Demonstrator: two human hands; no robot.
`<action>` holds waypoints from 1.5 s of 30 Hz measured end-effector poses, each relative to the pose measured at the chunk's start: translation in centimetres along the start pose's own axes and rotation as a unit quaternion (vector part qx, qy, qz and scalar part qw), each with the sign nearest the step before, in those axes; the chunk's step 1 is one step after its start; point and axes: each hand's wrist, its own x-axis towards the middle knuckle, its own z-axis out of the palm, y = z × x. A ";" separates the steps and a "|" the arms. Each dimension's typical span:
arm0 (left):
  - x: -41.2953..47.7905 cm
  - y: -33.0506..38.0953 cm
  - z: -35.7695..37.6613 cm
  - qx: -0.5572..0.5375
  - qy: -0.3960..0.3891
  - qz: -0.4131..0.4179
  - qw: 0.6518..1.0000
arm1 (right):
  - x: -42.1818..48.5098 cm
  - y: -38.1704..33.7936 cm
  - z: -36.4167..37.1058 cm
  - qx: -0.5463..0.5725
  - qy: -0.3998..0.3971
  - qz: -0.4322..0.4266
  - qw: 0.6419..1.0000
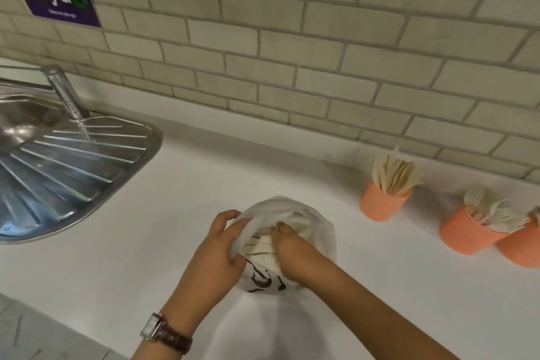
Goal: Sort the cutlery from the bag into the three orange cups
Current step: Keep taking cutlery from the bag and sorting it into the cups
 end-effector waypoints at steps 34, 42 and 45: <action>2.8 -0.5 -2.3 0.073 -0.096 0.046 0.992 | 2.6 1.7 -1.5 -0.100 -0.081 -0.014 0.992; 2.7 0.6 -1.4 0.094 -0.088 0.033 0.991 | 3.3 1.9 -0.3 -0.126 -0.068 -0.082 0.986; 2.6 0.9 -1.3 0.097 -0.086 0.024 0.991 | 3.3 2.0 0.0 -0.126 -0.067 -0.079 0.987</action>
